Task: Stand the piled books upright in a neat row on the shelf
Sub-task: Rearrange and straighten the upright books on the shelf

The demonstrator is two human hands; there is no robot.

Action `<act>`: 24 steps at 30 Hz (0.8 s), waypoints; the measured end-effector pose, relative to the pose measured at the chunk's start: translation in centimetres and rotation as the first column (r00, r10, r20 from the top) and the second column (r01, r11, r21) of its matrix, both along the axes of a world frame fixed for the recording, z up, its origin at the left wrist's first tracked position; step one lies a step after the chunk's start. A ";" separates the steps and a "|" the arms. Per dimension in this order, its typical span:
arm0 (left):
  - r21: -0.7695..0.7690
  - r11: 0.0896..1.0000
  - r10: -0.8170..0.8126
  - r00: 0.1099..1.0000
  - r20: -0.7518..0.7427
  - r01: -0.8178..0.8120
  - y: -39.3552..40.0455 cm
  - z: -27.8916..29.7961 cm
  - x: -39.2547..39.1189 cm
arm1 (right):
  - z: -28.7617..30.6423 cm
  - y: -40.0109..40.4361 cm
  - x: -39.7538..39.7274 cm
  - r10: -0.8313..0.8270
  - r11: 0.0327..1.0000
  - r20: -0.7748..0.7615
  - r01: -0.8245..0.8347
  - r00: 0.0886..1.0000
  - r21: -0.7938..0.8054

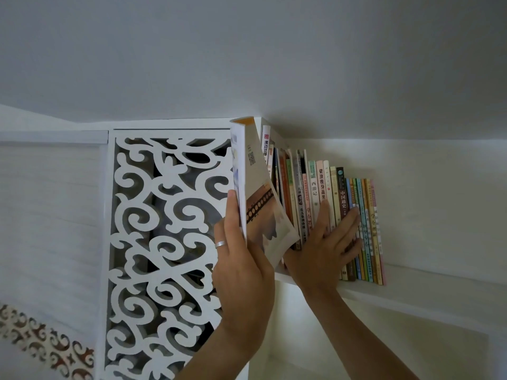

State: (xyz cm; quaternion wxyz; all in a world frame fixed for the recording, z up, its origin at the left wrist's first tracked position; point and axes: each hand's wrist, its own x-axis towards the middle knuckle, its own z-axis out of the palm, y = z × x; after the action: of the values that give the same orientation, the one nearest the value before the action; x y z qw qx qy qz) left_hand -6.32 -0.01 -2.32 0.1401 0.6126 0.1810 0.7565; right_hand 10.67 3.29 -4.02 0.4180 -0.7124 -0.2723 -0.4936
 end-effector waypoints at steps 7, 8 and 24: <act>-0.016 1.000 0.010 1.000 0.016 -0.010 0.4 0.2 0.2 | 0.2 -0.3 -0.1 0.008 1.000 -0.020 -0.009 1.000 -0.020; -0.015 1.000 0.016 1.000 0.014 -0.016 0.4 0.2 0.2 | 0.2 -0.3 -0.1 0.008 1.000 -0.019 -0.009 1.000 -0.021; -0.025 0.997 0.065 0.994 -0.088 -0.068 0.1 0.7 -0.4 | 2.1 -3.9 1.6 0.025 0.984 -0.004 -0.026 1.000 -0.178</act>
State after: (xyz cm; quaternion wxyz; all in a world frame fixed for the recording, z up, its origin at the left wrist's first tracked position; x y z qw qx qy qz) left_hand -6.76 0.12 -1.64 0.1153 0.6367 0.2178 0.7307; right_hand 12.31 -0.56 -1.97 0.3593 -0.7438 -0.3240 -0.4612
